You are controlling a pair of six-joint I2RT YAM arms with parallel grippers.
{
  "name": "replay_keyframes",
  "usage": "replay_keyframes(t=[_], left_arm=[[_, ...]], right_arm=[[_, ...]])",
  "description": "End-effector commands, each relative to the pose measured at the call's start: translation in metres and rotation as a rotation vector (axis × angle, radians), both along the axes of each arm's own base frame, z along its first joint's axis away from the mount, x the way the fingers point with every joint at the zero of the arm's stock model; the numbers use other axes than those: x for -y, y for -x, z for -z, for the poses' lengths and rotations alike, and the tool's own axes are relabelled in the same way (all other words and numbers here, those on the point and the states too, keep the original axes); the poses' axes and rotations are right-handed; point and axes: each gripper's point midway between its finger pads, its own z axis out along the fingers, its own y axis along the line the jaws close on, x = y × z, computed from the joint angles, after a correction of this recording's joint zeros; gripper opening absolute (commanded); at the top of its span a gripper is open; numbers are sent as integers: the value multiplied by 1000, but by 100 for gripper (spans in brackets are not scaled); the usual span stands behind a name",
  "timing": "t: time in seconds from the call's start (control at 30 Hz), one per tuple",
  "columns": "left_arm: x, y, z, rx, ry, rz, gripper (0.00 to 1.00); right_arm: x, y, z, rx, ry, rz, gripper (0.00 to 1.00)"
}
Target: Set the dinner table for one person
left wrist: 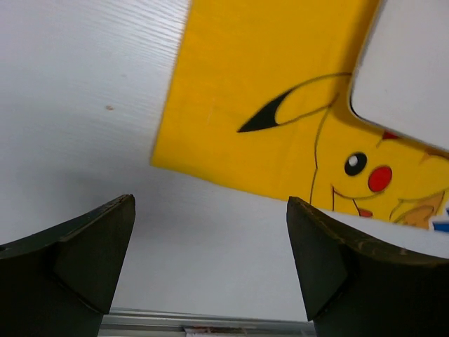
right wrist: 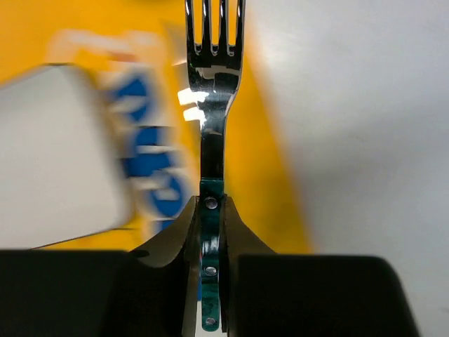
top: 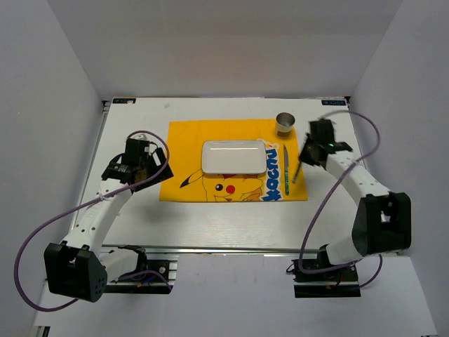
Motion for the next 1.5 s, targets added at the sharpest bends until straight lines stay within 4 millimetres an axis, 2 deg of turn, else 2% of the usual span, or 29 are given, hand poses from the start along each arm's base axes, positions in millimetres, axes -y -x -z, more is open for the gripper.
replay_keyframes(t=[0.0,0.03,0.07,0.1,0.13,0.17,0.2,0.23,0.27,0.3,0.33,0.37,0.53,0.57,0.7,0.8,1.0,1.17,1.47], left_arm=[[-38,2,-32,82,-64,-261,98],[-60,4,-40,113,-141,-366,98],[-70,10,-53,157,-153,-424,98],[-80,15,-58,175,-164,-485,98],[-90,19,-62,202,-193,-524,98],[-92,22,-67,226,-187,-538,98],[-94,28,-71,254,-173,-552,98],[-95,30,-73,267,-167,-562,98],[-95,32,-75,279,-159,-567,98],[-96,34,-81,308,-147,-570,98],[-97,35,-82,319,-148,-577,98],[-98,36,-84,325,-150,-581,98],[-95,34,-79,306,-146,-558,98],[-92,32,-80,310,-139,-544,98],[-86,26,-76,292,-132,-505,98],[-85,24,-73,278,-133,-494,98],[-80,22,-72,277,-121,-465,98],[-78,21,-71,276,-117,-452,98],[-77,21,-71,277,-114,-439,98]], right_arm=[[-145,-20,-39,98,-118,-311,0],[-168,-22,-39,107,-130,-344,0],[-212,-27,-40,124,-160,-397,0],[-245,-20,-39,120,-174,-459,0],[-267,-22,-36,106,-184,-490,0],[-305,-30,-36,94,-185,-533,0],[-334,-23,-37,89,-186,-579,0],[-353,-27,-39,92,-189,-597,0],[-387,-31,-41,109,-208,-637,0],[-408,-27,-45,120,-236,-652,0],[-420,-29,-43,121,-246,-656,0],[-442,-31,-37,128,-262,-669,0],[-469,-32,-6,94,-303,-619,0],[-472,-31,6,82,-300,-613,0],[-475,-33,31,53,-293,-583,0],[-469,-30,49,26,-263,-535,0],[-472,-30,50,31,-278,-509,0],[-470,-29,62,-5,-294,-459,0],[-473,-28,62,-9,-313,-457,0]])
